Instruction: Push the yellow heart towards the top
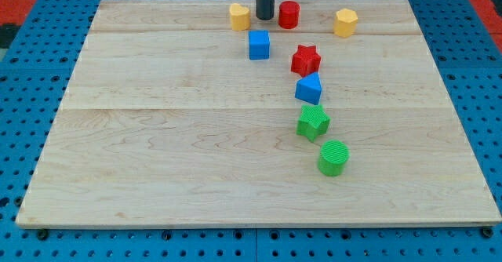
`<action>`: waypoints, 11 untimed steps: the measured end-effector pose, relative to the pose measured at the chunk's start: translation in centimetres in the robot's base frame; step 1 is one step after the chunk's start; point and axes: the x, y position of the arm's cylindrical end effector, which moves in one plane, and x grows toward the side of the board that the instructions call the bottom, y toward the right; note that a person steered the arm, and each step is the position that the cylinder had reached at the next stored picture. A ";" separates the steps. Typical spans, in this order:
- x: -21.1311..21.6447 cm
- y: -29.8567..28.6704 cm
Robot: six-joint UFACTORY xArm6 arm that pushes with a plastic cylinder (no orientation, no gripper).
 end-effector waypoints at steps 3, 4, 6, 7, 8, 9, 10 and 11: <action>3.6 -2.2; 3.6 -2.7; 1.0 -7.5; 1.0 -7.6; 1.1 -6.1; 1.1 -3.2; 1.8 -1.1; 5.7 -3.2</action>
